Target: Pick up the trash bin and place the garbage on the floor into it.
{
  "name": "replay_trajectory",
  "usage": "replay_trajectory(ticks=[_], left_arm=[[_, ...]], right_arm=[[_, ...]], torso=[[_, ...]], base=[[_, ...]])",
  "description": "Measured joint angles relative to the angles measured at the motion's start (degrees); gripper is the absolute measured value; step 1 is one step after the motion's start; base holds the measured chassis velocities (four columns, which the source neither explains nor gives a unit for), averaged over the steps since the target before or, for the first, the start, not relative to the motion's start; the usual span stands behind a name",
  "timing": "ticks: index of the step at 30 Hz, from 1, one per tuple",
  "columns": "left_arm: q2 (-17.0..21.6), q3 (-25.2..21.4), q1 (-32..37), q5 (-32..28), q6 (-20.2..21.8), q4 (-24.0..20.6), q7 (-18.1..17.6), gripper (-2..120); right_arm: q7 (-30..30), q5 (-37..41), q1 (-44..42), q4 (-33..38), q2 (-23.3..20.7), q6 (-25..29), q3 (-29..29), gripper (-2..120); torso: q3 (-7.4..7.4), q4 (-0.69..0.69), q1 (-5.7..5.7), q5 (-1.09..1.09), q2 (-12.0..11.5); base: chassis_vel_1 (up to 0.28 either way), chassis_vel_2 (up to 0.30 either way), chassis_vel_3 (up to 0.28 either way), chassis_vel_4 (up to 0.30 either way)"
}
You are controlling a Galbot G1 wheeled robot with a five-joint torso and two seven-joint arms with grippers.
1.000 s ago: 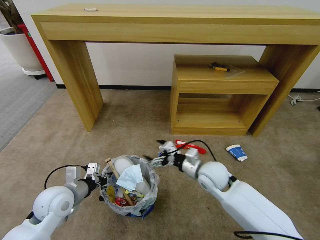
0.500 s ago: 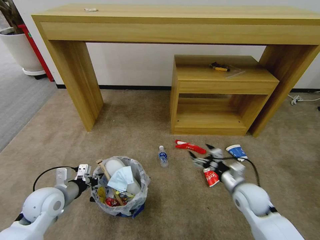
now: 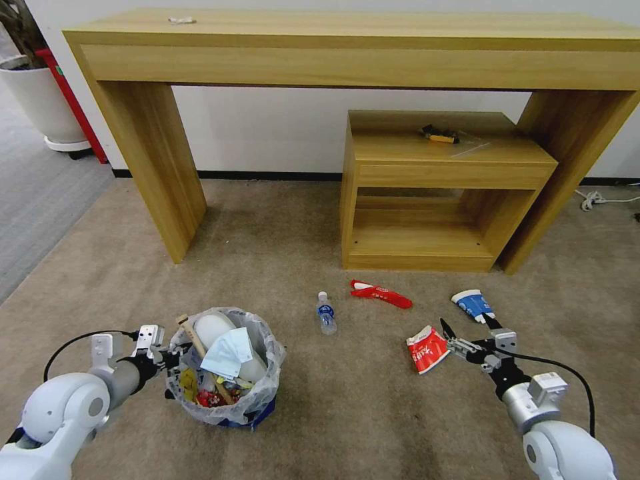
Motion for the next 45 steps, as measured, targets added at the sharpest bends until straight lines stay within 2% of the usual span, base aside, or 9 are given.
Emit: replay_trajectory(ticks=[25,30,31,32,35,36,39,40,45], left_arm=[[-0.3,-0.1,0.1,0.7,0.0,0.1,0.1,0],[-0.4,-1.4,0.5,0.7,0.0,0.2,0.3,0],[-0.4,-1.9,0.9,0.7,0.0,0.1,0.3,0],[-0.4,-1.9,0.9,0.7,0.0,0.1,0.3,0],[-0.7,-3.2,1.8,0.8,0.0,-0.5,0.4,0],[-0.7,-3.2,1.8,0.8,0.0,-0.5,0.4,0],[-0.7,-4.5,2.3,0.8,0.0,-0.6,0.6,0],[-0.7,-4.5,2.3,0.8,0.0,-0.6,0.6,0],[-0.6,-6.3,2.7,0.7,0.0,0.5,1.4,0]], right_arm=[[1.0,-2.3,1.3,-0.8,-0.1,-1.5,-3.7,100],[2.5,-4.1,3.4,-2.7,-1.7,-4.4,-10.5,100],[3.2,-4.0,5.1,-3.5,-2.4,-6.3,-14.2,100],[3.2,-4.0,5.1,-3.5,-2.4,-6.3,-14.2,100],[5.1,-0.6,10.3,-5.9,-2.8,-12.4,-21.7,100],[5.1,-0.6,10.3,-5.9,-2.8,-12.4,-21.7,100],[6.9,3.7,16.4,-9.1,-1.4,-19.2,-27.8,100],[6.9,3.7,16.4,-9.1,-1.4,-19.2,-27.8,100],[9.8,7.2,23.2,-15.5,-0.1,-23.1,-34.9,100]], torso=[[0.01,-0.01,0.02,-0.01,0.0],[0.02,-0.02,0.02,-0.01,0.0],[0.01,0.0,0.02,-0.01,0.0],[0.01,0.0,0.02,-0.01,0.0],[0.01,0.01,0.01,-0.01,0.0],[0.01,0.01,0.01,-0.01,0.0],[0.01,0.01,0.01,-0.02,0.0],[0.01,0.01,0.01,-0.02,0.0],[0.01,0.01,0.01,-0.02,0.0]], base=[[-0.134,0.137,0.132,-0.143],[-0.061,0.052,0.052,-0.046],[0.0,0.0,0.0,0.0],[0.0,0.0,0.0,0.0],[0.0,0.0,0.0,0.0],[0.0,0.0,0.0,0.0],[0.0,0.0,0.0,0.0],[0.0,0.0,0.0,0.0],[0.0,0.0,0.0,0.0]])
